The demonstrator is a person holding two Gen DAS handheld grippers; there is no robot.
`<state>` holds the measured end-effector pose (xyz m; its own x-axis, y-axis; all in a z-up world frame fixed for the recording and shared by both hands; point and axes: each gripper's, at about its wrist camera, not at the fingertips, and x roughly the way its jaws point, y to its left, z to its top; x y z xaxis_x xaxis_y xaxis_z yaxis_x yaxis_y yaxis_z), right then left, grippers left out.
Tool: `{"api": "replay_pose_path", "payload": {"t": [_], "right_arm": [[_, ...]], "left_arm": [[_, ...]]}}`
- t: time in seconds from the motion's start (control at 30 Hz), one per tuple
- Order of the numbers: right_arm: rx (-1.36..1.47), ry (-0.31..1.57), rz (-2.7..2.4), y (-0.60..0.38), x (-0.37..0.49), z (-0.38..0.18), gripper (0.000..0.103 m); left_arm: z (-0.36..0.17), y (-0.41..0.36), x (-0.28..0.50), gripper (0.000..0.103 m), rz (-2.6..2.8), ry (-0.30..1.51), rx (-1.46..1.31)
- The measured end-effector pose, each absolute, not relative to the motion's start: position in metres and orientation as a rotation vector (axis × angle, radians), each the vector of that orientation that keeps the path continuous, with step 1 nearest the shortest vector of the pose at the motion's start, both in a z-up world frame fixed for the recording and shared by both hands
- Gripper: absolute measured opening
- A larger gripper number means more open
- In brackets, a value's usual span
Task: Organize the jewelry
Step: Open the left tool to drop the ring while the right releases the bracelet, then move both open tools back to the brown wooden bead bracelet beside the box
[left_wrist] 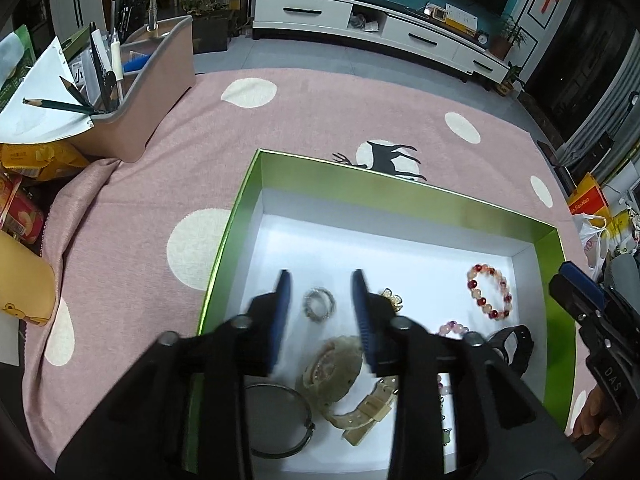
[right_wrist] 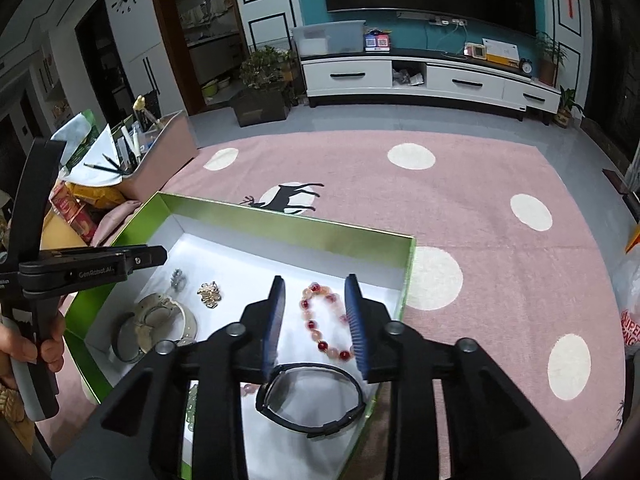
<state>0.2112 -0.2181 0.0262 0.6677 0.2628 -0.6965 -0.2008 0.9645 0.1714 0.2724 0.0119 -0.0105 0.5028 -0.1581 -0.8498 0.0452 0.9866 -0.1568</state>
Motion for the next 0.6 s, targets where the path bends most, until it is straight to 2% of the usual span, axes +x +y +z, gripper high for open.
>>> {"api": "replay_pose_path", "payload": {"t": [0.13, 0.6], "right_arm": [[0.107, 0.77, 0.261, -0.227, 0.201, 0.035, 0.036], [0.169, 0.661, 0.265, -0.262, 0.128, 0.068, 0.04]], "left_arm": [[-0.006, 0.012, 0.267, 0.049, -0.129, 1.021, -0.124], [0.035, 0.014, 0.215, 0.068, -0.137, 0.917, -0.12]]}}
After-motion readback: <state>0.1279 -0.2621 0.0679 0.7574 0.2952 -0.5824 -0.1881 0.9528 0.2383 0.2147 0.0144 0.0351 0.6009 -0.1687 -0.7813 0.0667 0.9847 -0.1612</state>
